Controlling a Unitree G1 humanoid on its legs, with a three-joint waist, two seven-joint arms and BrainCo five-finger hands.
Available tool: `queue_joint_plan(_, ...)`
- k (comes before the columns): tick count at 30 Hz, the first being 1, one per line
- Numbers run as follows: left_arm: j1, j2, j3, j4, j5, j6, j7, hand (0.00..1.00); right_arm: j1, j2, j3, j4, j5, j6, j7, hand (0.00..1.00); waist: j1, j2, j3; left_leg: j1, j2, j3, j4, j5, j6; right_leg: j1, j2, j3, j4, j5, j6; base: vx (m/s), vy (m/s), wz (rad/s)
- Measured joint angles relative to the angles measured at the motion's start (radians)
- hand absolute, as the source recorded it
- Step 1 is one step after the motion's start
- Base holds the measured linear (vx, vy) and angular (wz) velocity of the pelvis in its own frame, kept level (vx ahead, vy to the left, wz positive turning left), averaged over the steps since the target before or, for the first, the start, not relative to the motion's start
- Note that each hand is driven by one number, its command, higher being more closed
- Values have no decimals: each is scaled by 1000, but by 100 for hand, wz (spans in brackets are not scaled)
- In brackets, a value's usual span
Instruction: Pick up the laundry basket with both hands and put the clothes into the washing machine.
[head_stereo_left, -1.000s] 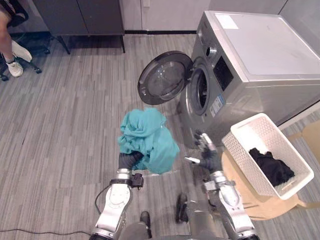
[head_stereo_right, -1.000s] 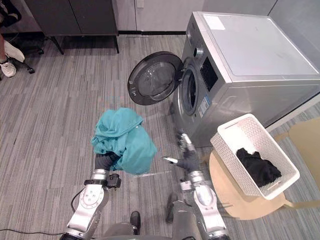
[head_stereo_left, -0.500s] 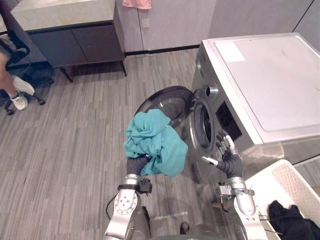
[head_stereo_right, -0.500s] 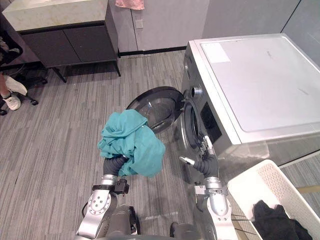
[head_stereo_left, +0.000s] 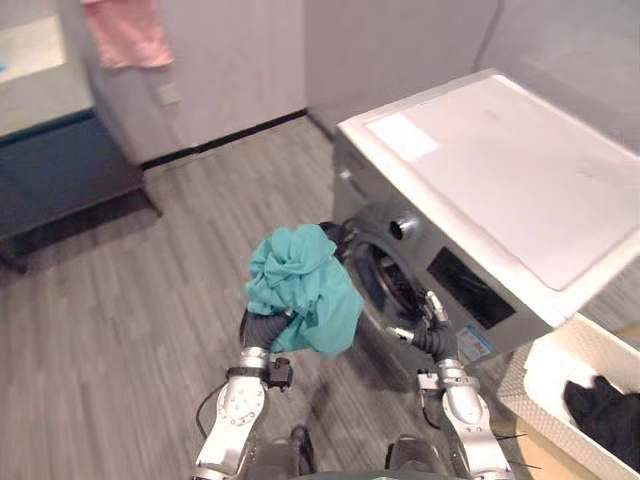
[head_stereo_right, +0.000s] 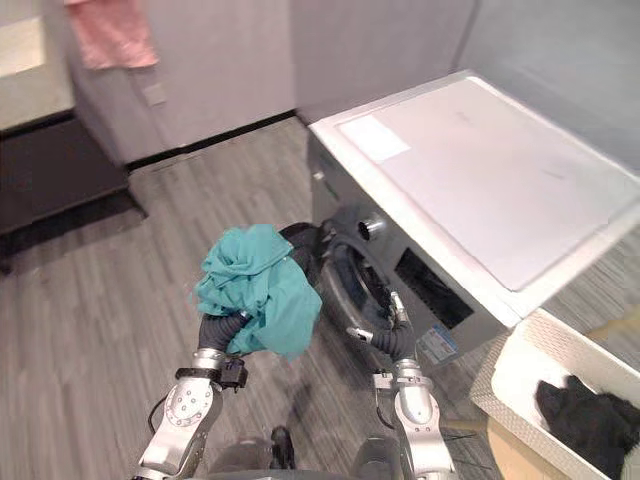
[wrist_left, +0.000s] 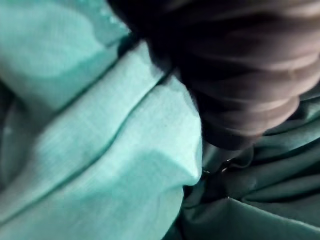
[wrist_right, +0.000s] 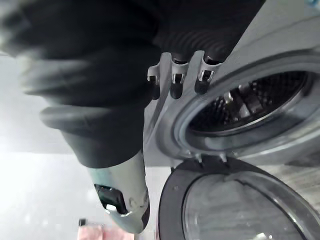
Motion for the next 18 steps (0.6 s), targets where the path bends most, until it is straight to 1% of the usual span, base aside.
queue_joint_plan(1,0,11,16,18,0,0,-1,100,-3,-1,0,17,-1,1,0,0,-1,-9,-5,17,4,45,-4,-9,-13,4,8,-112,-103,28,-50,100,47,-103)
queue_joint_plan(2,1,15,23,27,0,0,-1,100,0,-2,0,17,-4,1,-2,0,-2,-19,-11,17,4,62,8,-19,-19,6,19,-129,-150,47,-83,125,-36,-98)
queue_joint_plan(3,-5,7,32,66,0,2,0,100,2,-14,-5,20,-4,2,-2,0,-15,-3,-8,10,37,91,77,-71,-31,17,62,-109,-206,73,-108,113,-57,-67)
queue_joint_plan(4,-4,3,32,80,0,4,-1,100,5,-21,-4,19,-4,2,-2,0,-14,8,-4,10,59,100,108,-86,-44,28,80,-102,-223,76,-105,129,-97,-89)
queue_joint_plan(5,-2,1,32,109,0,4,-2,100,20,-25,-1,19,-4,3,0,0,-10,19,-1,12,103,124,178,-102,-63,41,120,-66,-251,73,-110,85,-72,-73)
queue_joint_plan(6,-2,1,33,120,0,4,-2,100,28,-23,0,19,-4,3,0,0,-10,20,-1,3,126,129,223,-102,-65,45,136,-49,-260,69,-116,124,-132,-93)
queue_joint_plan(7,-1,-5,47,138,0,5,-3,100,42,-25,0,19,-4,3,0,0,-9,24,2,-24,181,119,344,-102,-65,61,170,-18,-273,71,-123,120,-123,-88)
queue_joint_plan(8,5,-16,59,141,0,7,-3,100,51,-34,15,17,-5,5,9,0,-6,31,6,-36,213,97,424,-100,-64,72,195,11,-273,71,-132,242,-137,-126)
queue_joint_plan(9,13,-29,71,141,-1,11,-1,100,72,-41,44,8,-4,6,17,0,-3,44,4,-58,238,50,505,-81,-60,86,224,49,-279,76,-143,238,-71,-113)
queue_joint_plan(10,14,-36,76,141,-2,11,-1,100,82,-37,49,7,-4,6,20,0,-5,46,4,-75,241,16,551,-61,-38,92,234,76,-290,79,-148,274,-26,-131)
queue_joint_plan(11,15,-49,83,144,-3,11,0,100,93,-35,62,7,-4,8,23,0,3,44,5,-102,211,-62,572,-63,-56,97,240,131,-309,92,-155,196,53,-136)
queue_joint_plan(12,13,-58,88,150,-3,11,-1,100,101,-29,64,7,-4,9,23,0,13,42,6,-102,160,-143,522,-101,-80,96,241,194,-326,104,-150,170,75,-143)
queue_joint_plan(13,15,-61,90,152,-3,11,0,100,104,-25,62,7,-4,9,22,0,14,41,7,-103,136,-178,488,-119,-88,98,240,223,-335,111,-147,163,113,-140)
queue_joint_plan(14,17,-60,91,164,-3,11,2,100,107,-22,52,7,-3,9,19,0,15,31,13,-103,92,-246,400,-146,-83,103,238,276,-356,127,-134,139,155,-132)
queue_joint_plan(15,22,-59,94,181,-2,11,9,100,107,-26,44,7,-3,9,16,0,15,44,8,-90,59,-310,282,-133,-91,103,236,316,-358,134,-121,129,178,-126)
queue_joint_plan(16,28,-63,95,188,-2,11,17,100,110,-31,33,7,-3,8,13,0,14,55,6,-76,54,-332,205,-95,-103,103,244,331,-355,133,-114,123,225,-120)
queue_joint_plan(17,36,-72,106,202,-2,10,24,100,110,-41,-2,14,-2,6,-2,0,14,74,10,-50,71,-355,129,-64,-134,103,260,364,-347,119,-87,132,242,-83)
queue_joint_plan(18,34,-69,110,226,-3,11,40,100,117,-25,-36,14,1,4,-15,0,5,53,8,-33,48,-333,110,-66,-127,88,238,383,-332,114,-72,127,243,-63)
